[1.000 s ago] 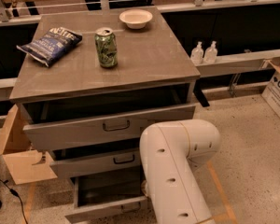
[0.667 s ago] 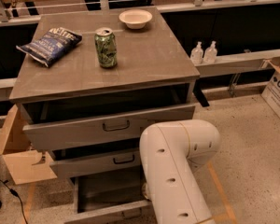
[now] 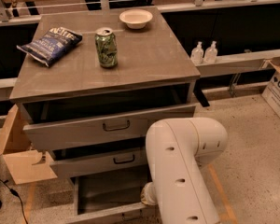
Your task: Open bottom drawer
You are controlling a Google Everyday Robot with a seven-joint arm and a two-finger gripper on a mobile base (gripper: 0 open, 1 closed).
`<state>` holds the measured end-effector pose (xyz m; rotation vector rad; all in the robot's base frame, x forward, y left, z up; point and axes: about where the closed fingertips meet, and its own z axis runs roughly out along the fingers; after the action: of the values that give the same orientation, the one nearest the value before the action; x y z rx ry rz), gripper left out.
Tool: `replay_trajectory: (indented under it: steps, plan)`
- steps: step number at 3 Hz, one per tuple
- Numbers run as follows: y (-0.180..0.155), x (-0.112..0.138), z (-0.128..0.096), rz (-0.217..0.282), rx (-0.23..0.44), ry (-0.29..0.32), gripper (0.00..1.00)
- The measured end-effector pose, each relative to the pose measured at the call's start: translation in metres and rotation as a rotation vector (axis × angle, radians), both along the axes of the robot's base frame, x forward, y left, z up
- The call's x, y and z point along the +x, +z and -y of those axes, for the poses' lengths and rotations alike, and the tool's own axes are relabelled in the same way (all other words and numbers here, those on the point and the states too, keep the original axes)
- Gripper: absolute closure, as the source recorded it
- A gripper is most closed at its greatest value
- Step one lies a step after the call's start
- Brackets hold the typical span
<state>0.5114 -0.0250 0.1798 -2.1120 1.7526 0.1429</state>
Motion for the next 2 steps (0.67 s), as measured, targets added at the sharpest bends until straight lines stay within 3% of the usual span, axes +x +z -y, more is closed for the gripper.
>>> replay_trajectory:
  steps: [2]
  plan:
    - [0.001, -0.048, -0.015, -0.190, 0.018, 0.032, 1.00]
